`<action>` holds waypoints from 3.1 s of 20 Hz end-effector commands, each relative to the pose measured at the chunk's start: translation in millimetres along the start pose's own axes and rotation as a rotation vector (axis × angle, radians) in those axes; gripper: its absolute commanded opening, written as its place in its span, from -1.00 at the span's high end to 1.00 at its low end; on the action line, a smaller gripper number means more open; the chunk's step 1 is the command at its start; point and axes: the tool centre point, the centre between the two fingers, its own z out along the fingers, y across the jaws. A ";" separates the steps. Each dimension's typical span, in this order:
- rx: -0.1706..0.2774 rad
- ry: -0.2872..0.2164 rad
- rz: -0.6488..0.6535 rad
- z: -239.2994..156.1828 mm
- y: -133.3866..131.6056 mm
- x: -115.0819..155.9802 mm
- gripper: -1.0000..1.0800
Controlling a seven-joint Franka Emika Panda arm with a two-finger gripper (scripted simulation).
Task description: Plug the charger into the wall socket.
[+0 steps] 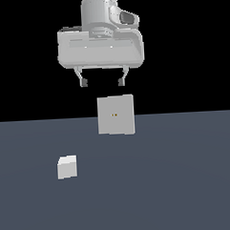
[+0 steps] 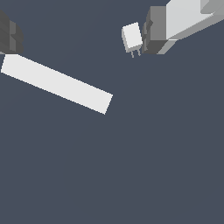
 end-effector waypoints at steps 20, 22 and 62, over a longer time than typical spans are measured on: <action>0.031 0.132 -0.247 87.0 -52.2 -80.0 -0.92; 0.033 0.140 -0.263 93.1 -54.9 -84.8 -0.92; 0.037 0.162 -0.305 160.9 -59.8 -103.7 1.00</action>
